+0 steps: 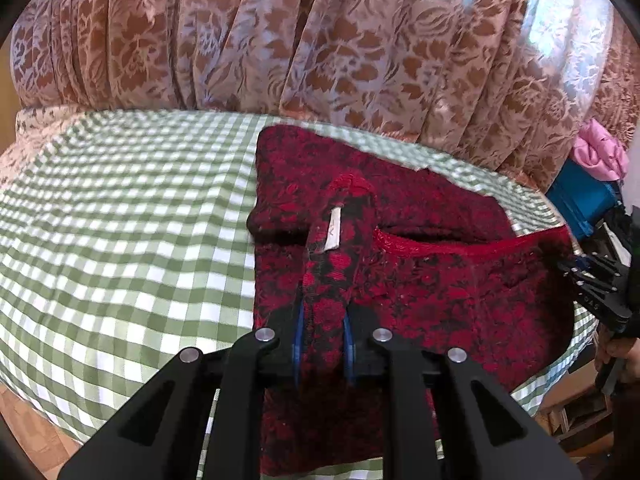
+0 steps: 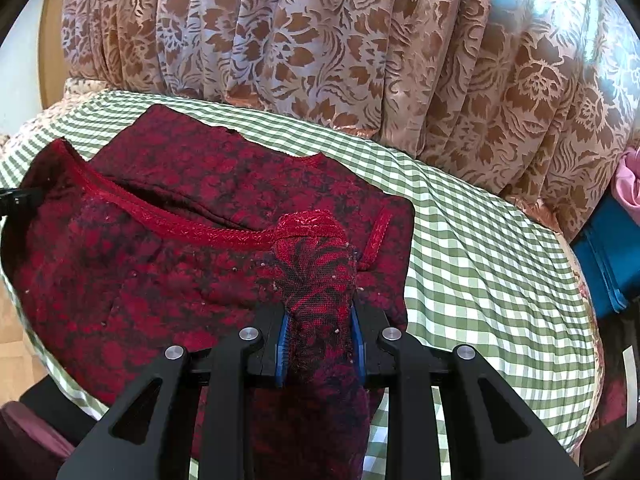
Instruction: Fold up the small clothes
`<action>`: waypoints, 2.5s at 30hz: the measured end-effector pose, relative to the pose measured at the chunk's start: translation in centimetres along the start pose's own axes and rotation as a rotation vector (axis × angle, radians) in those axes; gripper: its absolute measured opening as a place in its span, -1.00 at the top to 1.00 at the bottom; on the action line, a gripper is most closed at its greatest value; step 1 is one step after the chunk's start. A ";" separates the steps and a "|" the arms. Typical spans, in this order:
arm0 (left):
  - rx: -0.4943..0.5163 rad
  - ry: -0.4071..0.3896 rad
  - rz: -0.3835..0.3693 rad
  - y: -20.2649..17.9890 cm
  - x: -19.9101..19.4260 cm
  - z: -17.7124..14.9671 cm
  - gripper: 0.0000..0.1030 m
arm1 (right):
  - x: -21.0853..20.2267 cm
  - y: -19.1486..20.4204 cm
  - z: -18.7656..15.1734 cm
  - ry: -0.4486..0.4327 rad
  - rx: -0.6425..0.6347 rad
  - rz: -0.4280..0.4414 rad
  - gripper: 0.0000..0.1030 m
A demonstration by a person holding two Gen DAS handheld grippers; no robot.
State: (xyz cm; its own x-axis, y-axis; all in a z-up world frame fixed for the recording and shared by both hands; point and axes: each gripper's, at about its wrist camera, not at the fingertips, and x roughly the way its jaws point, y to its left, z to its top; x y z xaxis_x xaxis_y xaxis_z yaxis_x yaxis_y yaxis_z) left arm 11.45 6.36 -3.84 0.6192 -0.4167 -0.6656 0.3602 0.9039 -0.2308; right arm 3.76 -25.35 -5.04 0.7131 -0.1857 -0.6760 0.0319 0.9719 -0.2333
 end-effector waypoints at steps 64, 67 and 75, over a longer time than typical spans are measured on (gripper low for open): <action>-0.315 0.142 -0.175 7.1 8.6 -0.3 0.53 | 8.8 -11.0 -8.1 0.133 0.660 0.424 0.19; -0.273 0.122 -0.165 6.9 6.7 -0.4 0.67 | 7.9 -11.0 -7.9 0.141 0.634 0.425 0.44; -0.208 0.177 -0.150 5.7 0.8 -4.7 0.67 | 2.1 -9.7 -10.7 0.199 0.515 0.445 0.48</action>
State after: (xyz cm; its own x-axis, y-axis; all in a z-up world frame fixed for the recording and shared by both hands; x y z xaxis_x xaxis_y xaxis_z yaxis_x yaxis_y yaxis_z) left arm 10.74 11.66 -8.98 0.4319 -0.5400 -0.7224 0.2765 0.8416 -0.4639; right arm -2.55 -36.73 -11.70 0.5950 0.2699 -0.7570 0.1292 0.8976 0.4216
